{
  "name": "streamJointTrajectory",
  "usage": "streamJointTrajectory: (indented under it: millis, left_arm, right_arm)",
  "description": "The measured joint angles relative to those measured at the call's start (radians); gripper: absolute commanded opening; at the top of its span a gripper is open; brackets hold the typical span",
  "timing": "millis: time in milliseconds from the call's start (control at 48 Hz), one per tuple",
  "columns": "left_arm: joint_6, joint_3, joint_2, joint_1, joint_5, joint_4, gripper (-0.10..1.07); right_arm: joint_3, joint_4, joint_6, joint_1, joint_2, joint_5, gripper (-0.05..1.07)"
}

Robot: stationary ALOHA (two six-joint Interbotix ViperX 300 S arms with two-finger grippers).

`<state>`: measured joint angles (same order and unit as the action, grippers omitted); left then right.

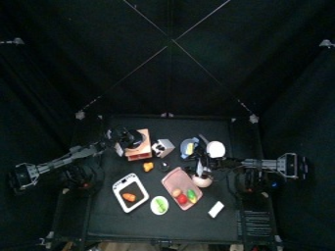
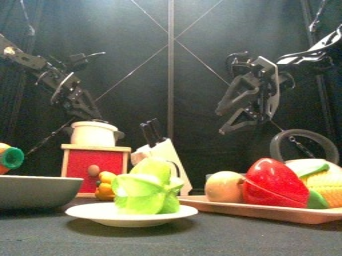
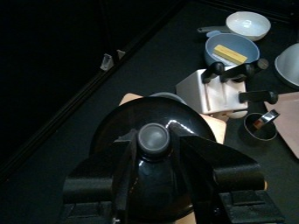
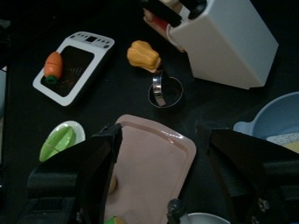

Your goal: Grab pot lid

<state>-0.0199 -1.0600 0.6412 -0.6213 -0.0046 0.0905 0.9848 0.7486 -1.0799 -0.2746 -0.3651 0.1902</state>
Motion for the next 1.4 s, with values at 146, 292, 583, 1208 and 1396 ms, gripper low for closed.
streamJointTrajectory:
  millis: [146, 292, 583, 1208, 1396]
  left_arm:
    - [-0.002, 0.000, 0.000, 0.002, 0.000, 0.005, 0.65]
    - [0.000, 0.000, 0.000, 0.000, 0.000, 0.005, 0.59]
    - [-0.002, 0.005, 0.009, 0.008, 0.000, 0.029, 0.59]
    - [0.000, 0.032, 0.092, 0.009, 0.006, 0.038, 0.58]
    - [0.000, 0.032, 0.092, 0.012, 0.008, 0.038, 0.58]
  right_arm:
    - [-0.002, 0.000, 0.000, 0.000, 0.002, 0.000, 0.98]
    - [-0.002, 0.000, 0.002, -0.002, 0.005, 0.000, 0.98]
    - [-0.002, 0.000, 0.000, -0.003, 0.005, 0.000, 0.98]
    - [-0.002, 0.000, 0.002, -0.005, 0.006, 0.000, 0.98]
    - [-0.002, 0.000, 0.000, -0.005, 0.006, 0.000, 0.98]
